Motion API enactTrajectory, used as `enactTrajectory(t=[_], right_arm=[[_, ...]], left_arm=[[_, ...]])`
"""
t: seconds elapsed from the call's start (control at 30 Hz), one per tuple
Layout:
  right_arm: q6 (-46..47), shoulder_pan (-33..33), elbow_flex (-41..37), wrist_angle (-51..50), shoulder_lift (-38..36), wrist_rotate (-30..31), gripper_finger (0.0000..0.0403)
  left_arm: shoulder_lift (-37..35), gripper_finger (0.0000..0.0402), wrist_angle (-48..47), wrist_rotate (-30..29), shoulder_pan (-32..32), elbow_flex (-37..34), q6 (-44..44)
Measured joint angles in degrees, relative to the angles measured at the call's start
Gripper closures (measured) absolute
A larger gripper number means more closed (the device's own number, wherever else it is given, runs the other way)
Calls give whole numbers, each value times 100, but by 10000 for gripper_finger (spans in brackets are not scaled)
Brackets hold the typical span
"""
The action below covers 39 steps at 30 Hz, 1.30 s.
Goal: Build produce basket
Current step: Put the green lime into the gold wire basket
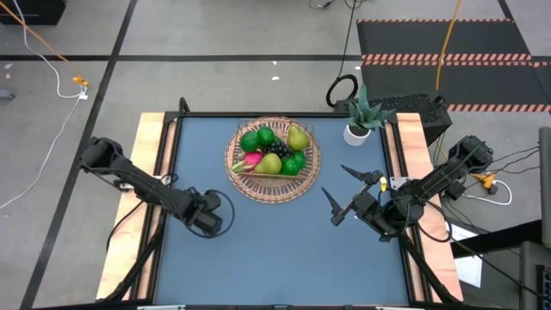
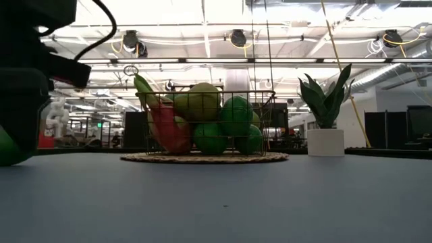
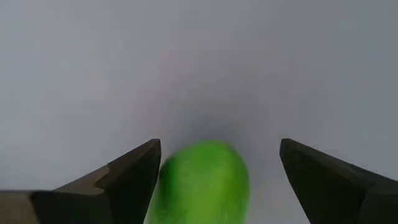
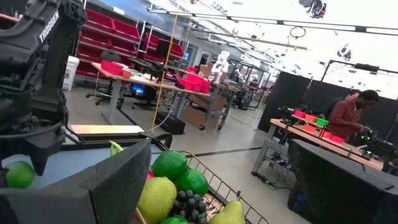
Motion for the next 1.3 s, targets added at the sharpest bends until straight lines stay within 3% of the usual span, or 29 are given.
enactTrajectory(t=[0.13, 0.4, 0.53, 0.7, 0.83, 1.0, 1.3], right_arm=[[125, 0, 0, -2, 0, -7, 28], [231, 0, 0, -2, 0, -9, 28], [231, 0, 0, -2, 0, -7, 28], [223, 0, 0, -2, 0, -6, 28], [223, 0, 0, -2, 0, -6, 28], [227, -2, 0, -2, 0, -9, 28], [168, -70, 0, -2, 0, -11, 28]], left_arm=[[0, 81, -60, 103, 2, -80, -100], [0, 150, -91, 555, 2, -80, -429], [0, 161, -164, 577, 2, -80, -371], [0, 140, -215, 647, 44, -64, -477], [-2, 103, -249, 1279, 141, 68, -874], [-6, 68, -407, 1610, 121, 238, -428], [-9, 69, -767, 1751, -401, 76, 103]])
